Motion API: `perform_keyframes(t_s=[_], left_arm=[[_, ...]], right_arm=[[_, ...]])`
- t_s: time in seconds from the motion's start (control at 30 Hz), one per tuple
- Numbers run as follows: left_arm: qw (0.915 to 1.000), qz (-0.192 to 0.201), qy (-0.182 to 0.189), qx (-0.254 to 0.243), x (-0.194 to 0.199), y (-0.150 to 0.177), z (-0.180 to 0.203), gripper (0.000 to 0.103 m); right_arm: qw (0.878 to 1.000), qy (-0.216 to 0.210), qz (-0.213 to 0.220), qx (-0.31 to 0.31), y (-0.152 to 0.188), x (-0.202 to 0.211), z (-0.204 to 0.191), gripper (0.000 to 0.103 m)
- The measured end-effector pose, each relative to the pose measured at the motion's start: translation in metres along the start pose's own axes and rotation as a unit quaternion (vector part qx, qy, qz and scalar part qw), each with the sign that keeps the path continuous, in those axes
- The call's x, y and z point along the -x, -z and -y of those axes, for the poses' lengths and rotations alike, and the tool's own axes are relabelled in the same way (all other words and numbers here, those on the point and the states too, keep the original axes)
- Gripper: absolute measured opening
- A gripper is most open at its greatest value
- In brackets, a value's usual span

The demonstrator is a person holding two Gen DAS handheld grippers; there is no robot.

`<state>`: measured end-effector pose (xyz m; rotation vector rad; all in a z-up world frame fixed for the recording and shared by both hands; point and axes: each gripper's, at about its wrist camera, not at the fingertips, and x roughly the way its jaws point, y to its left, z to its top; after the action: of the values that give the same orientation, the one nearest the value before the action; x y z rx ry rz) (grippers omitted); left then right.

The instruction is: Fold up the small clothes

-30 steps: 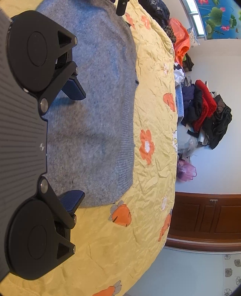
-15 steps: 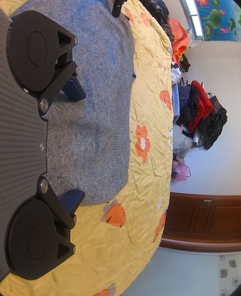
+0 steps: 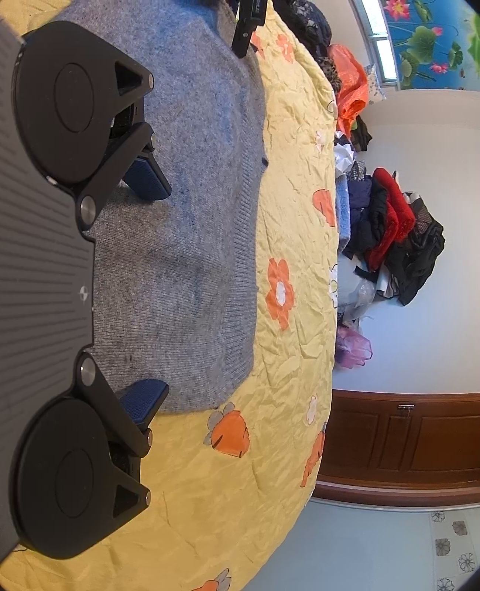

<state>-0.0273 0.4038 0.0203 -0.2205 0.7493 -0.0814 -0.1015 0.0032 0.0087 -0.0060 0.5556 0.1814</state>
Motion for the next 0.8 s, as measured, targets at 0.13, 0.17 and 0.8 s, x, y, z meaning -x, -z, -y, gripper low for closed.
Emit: perform_keyframes(t_s=[0.13,0.17,0.8], left_arm=[[0.9999,-0.007,-0.002,-0.011,-0.006,-0.004,0.005,0.103],[0.9998,-0.009,-0.006,-0.016,-0.008,-0.005,0.007,0.103],[0.9982,-0.049,-0.022,-0.024,-0.016,-0.022,0.021,0.014]], right_arm=[[1.0,-0.002,0.003,-0.002,-0.001,0.001,0.0,0.103],[1.0,-0.004,0.003,-0.004,-0.001,0.001,0.001,0.103],[1.0,-0.002,0.002,-0.03,-0.016,0.002,0.021,0.103]])
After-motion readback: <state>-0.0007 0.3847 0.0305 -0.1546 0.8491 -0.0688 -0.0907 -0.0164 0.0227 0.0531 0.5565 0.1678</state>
